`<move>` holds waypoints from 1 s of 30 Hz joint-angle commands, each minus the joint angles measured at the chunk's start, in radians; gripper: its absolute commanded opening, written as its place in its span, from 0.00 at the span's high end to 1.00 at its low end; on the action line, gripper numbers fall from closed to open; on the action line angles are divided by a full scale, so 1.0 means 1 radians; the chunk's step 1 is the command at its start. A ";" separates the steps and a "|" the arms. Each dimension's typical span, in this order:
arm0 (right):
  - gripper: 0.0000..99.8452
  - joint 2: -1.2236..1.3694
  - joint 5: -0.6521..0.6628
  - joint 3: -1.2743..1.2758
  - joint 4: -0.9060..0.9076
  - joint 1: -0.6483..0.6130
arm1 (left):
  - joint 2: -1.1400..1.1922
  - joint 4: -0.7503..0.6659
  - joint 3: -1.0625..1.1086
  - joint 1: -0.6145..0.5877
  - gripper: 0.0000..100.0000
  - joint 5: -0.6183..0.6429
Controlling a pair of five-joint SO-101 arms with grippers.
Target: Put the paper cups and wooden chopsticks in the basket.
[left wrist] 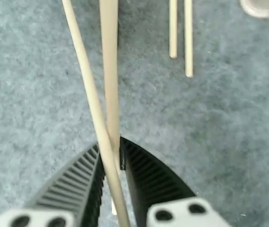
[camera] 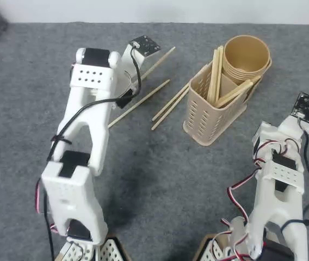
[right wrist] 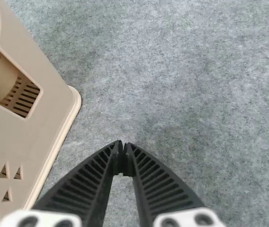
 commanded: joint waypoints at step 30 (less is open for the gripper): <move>0.99 -0.016 0.012 -0.008 -0.013 -0.008 | -0.770 -0.436 0.168 0.282 0.99 0.563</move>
